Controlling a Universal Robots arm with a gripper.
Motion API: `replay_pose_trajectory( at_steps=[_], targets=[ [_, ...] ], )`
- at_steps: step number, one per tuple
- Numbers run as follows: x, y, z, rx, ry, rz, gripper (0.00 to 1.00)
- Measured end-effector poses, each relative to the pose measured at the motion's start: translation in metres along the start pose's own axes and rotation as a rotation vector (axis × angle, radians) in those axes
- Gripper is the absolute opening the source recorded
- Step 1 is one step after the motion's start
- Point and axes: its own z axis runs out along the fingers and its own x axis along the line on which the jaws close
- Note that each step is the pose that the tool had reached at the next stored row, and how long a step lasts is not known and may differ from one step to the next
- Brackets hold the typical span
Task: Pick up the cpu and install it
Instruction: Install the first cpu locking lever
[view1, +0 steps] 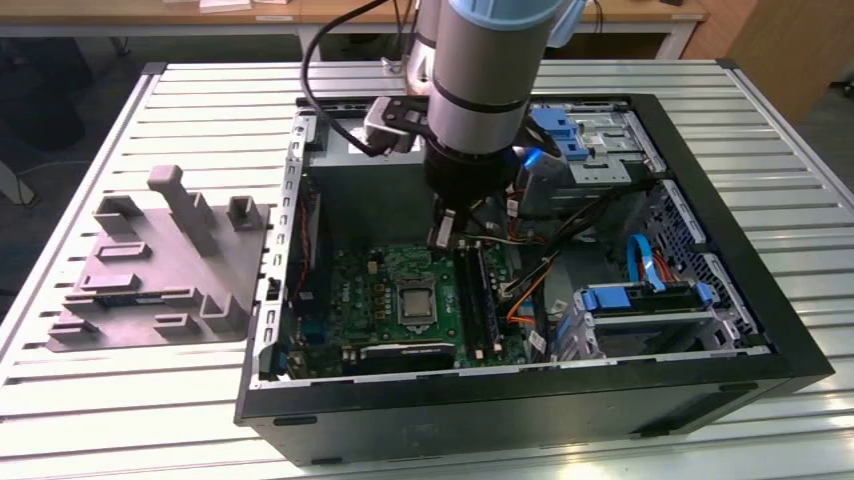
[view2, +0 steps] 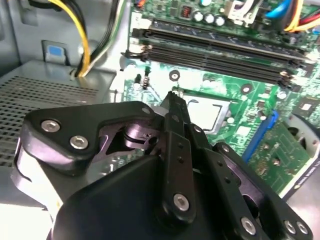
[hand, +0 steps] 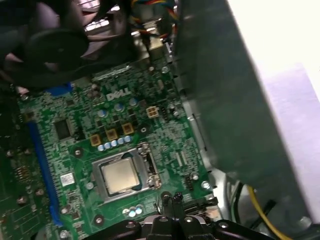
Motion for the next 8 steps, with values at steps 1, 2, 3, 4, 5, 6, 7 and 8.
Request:
replay_pose_trajectory(
  at_steps=[1, 2, 3, 4, 5, 6, 7, 8],
  targets=[
    [0.0020, -0.0006, 0.0001, 0.0021, -0.0006, -0.002, 0.11],
    [0.0034, -0.0010, 0.0003, 0.0039, -0.0015, -0.004, 0.11],
    [0.0044, -0.0012, 0.0004, 0.0050, -0.0026, -0.006, 0.11],
    [0.0051, -0.0013, 0.0007, 0.0056, -0.0032, -0.011, 0.11],
    [0.0056, -0.0013, 0.0010, 0.0060, -0.0029, -0.018, 0.11],
    [0.0061, -0.0014, 0.0012, 0.0064, -0.0024, -0.026, 0.11],
    [0.0068, -0.0015, 0.0014, 0.0066, -0.0021, -0.033, 0.11],
    [0.0077, -0.0016, 0.0015, 0.0067, -0.0017, -0.040, 0.11]
  ],
)
